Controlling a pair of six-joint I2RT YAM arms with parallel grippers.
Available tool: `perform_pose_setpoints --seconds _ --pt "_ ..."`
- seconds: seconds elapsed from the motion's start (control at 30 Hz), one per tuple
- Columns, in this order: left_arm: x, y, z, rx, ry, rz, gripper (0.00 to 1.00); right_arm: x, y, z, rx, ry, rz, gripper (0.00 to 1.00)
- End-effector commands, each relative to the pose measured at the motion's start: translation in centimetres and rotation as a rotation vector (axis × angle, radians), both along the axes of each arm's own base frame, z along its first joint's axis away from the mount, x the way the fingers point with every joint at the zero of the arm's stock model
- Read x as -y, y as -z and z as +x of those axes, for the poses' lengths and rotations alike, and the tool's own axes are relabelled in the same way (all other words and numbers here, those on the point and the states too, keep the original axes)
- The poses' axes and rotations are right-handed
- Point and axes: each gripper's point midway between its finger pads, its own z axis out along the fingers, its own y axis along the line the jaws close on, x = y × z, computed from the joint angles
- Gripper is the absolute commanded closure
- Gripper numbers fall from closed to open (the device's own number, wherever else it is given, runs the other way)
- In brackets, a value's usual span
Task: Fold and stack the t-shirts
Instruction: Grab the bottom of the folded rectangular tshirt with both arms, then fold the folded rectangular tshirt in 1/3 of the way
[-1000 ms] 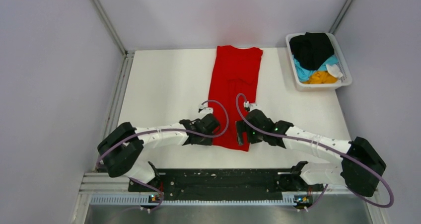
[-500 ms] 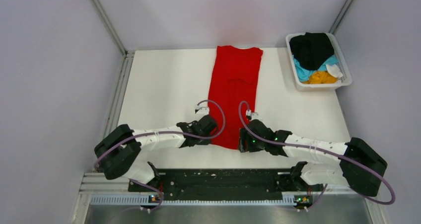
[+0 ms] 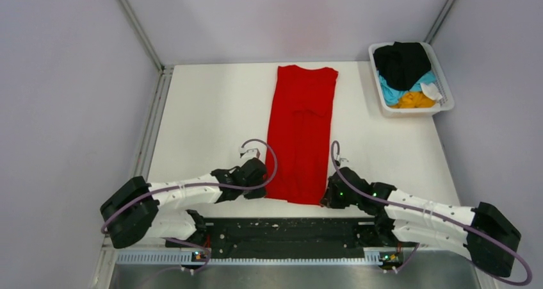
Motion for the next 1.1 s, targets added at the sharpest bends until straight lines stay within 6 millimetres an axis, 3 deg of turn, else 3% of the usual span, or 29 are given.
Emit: perform_pose_setpoints --seconds 0.0,0.17,0.23,0.37,0.6,0.93,1.07 --pt "-1.7 1.8 -3.6 -0.128 0.036 0.007 1.00 1.2 0.9 -3.8 -0.110 -0.086 0.008 1.00" --pt "0.6 0.4 -5.0 -0.166 0.136 -0.106 1.00 -0.7 -1.3 -4.3 -0.072 -0.170 0.135 1.00" --pt "1.2 -0.7 -4.4 -0.129 0.148 -0.135 1.00 -1.1 -2.4 -3.7 -0.033 -0.175 0.155 1.00" --pt "0.7 -2.9 -2.4 -0.039 0.095 -0.095 1.00 -1.3 -4.6 -1.9 0.058 -0.154 0.149 1.00" --pt "3.1 -8.4 4.0 0.206 0.039 -0.115 1.00 -0.8 -7.6 3.5 0.222 -0.016 0.013 1.00" --pt "1.9 -10.4 16.0 0.277 -0.090 -0.043 1.00 -0.4 -11.1 13.8 0.340 0.078 -0.051 1.00" --pt "2.6 -11.2 20.0 0.324 -0.067 0.002 1.00 0.4 -12.1 17.8 0.391 0.155 -0.020 1.00"
